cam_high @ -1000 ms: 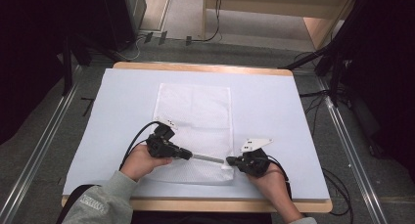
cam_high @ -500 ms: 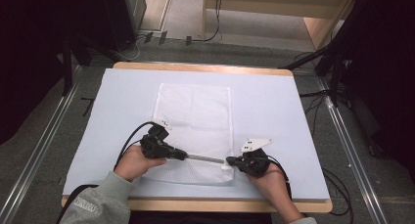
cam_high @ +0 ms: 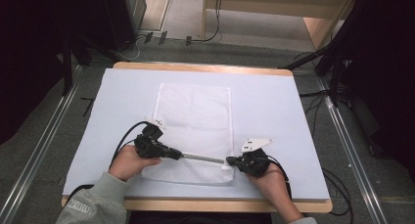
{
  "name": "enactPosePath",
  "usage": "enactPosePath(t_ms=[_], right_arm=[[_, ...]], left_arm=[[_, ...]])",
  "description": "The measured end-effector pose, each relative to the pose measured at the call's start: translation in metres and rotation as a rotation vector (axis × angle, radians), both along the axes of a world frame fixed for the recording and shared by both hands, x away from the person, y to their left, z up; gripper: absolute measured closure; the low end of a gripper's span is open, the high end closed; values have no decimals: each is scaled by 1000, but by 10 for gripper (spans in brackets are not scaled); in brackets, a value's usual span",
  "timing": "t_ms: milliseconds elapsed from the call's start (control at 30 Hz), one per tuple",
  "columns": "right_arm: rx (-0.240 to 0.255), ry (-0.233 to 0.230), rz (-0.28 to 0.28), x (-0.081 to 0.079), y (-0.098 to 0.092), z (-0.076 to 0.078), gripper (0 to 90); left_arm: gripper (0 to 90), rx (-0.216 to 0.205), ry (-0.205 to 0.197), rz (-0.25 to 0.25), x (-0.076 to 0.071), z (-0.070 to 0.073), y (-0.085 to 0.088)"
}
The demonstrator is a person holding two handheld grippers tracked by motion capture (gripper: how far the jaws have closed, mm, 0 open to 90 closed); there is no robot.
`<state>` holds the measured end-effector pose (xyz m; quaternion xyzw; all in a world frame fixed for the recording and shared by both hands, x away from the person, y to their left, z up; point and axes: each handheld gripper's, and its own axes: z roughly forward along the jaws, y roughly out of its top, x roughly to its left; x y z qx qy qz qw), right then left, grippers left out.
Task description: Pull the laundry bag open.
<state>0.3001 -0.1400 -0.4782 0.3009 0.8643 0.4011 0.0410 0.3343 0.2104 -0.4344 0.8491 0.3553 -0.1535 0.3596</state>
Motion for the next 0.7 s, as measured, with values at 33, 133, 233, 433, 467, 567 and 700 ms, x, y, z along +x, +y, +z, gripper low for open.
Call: enactPosePath(t_ms=[33, 133, 233, 433, 467, 567, 700], right_arm=[[0, 0, 1, 0, 0, 0, 900], [3, -1, 0, 0, 0, 0, 900], [4, -1, 1, 0, 0, 0, 900], [-4, 2, 3, 0, 0, 0, 900], [-2, 2, 4, 1, 0, 0, 900], [-5, 1, 6, 0, 0, 0, 900], [-7, 2, 14, 1, 0, 1, 900]], left_arm=[[879, 3, 0, 0, 0, 0, 1], [879, 5, -2, 2, -1, 0, 3], [879, -2, 1, 6, 0, 1, 6], [879, 2, 4, 22, 1, 0, 11], [879, 5, 2, 32, 0, 0, 12], [878, 4, 8, 40, 0, 0, 16], [878, 6, 12, 47, 0, -1, 21]])
